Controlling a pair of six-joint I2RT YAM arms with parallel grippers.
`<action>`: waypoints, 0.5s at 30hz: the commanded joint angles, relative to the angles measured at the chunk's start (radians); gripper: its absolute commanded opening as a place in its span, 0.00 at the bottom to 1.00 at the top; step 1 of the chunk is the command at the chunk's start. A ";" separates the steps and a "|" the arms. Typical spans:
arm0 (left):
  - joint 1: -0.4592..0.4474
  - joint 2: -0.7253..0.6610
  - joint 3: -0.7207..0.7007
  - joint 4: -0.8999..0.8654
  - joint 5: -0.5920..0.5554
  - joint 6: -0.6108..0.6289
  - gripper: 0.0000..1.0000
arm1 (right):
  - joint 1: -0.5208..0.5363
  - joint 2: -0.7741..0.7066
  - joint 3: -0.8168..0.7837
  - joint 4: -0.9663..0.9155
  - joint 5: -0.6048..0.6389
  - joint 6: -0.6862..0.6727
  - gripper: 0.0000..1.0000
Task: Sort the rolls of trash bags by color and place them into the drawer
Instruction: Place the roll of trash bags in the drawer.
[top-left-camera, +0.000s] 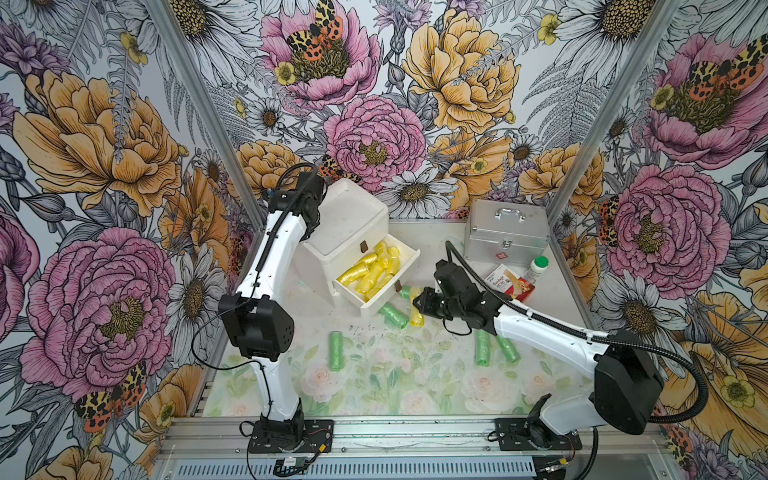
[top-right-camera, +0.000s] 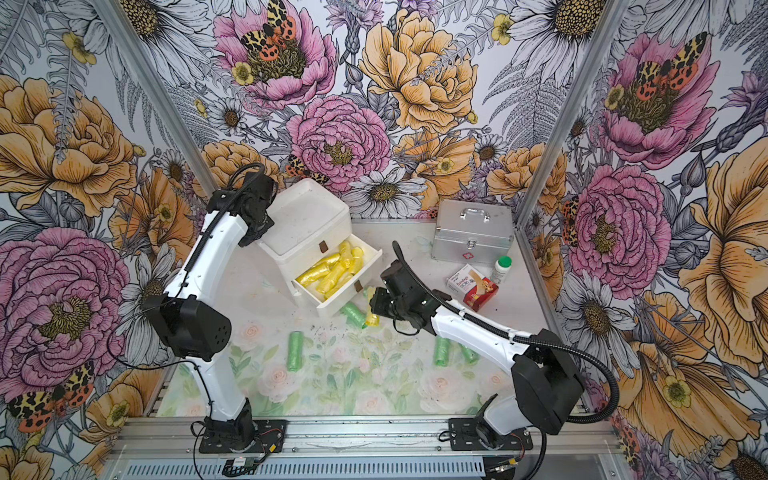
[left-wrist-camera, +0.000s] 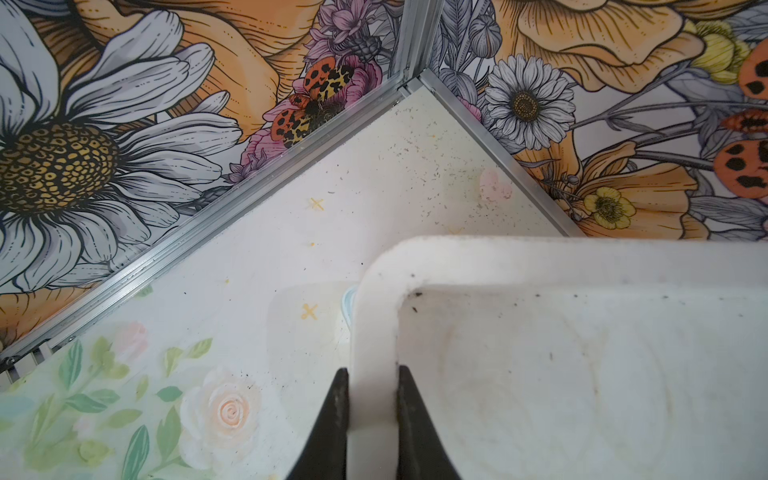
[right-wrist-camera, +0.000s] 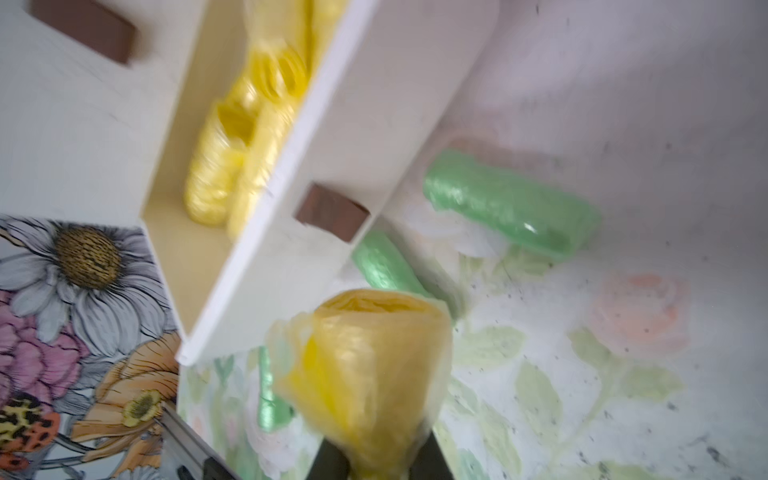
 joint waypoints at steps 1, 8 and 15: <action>-0.027 0.083 -0.047 -0.055 0.133 -0.017 0.00 | -0.035 0.076 0.186 -0.002 -0.096 -0.043 0.19; -0.026 0.078 -0.048 -0.054 0.132 -0.008 0.00 | -0.037 0.320 0.496 -0.037 -0.176 -0.046 0.19; -0.027 0.083 -0.055 -0.055 0.136 -0.005 0.00 | -0.020 0.442 0.559 -0.037 -0.191 -0.011 0.18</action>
